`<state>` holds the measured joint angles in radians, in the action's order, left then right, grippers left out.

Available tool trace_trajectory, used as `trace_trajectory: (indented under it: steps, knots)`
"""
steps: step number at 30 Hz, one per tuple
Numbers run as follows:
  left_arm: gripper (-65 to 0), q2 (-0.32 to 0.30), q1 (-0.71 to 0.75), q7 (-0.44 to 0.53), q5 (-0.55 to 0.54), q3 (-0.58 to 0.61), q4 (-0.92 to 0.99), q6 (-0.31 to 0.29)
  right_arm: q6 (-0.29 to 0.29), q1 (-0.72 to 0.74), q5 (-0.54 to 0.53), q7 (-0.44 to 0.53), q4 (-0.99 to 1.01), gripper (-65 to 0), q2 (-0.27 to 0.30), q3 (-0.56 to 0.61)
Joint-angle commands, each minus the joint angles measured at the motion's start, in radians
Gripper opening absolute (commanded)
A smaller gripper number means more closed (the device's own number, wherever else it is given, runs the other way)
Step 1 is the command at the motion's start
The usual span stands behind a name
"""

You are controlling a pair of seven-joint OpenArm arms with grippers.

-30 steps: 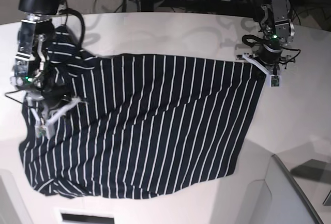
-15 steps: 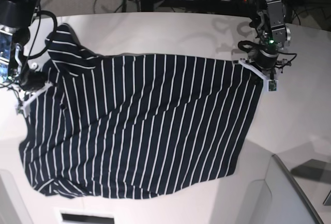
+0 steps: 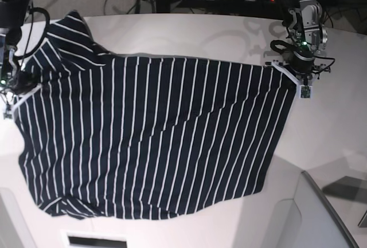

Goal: Layout the t-shirt on the table in an organized manner, then fold the t-shirt properly
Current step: 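Pull the shirt corners apart with both grippers to spread it flat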

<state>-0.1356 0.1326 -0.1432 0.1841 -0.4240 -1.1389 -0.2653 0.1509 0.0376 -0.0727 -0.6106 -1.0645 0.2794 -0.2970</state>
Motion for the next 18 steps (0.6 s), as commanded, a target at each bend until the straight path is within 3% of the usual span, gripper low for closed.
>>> trace_trajectory:
  steps: [1,11,18]
  knots:
    - [-65.0,-0.005,-0.003,-0.022,0.013,0.0,-0.01,-0.001,-0.007,0.006,0.032,-0.004,-0.038,-64.8,-0.002,-0.009]
    - [-65.0,0.032,0.0,-0.031,0.007,-0.008,-0.152,-0.001,-0.003,-0.169,0.078,-0.01,-0.452,-64.8,-0.107,-0.011]
    - [-65.0,0.037,-0.02,-0.023,0.008,0.0,-0.063,-0.001,0.025,-0.184,0.078,-0.01,-0.374,-64.8,-0.162,-0.012]
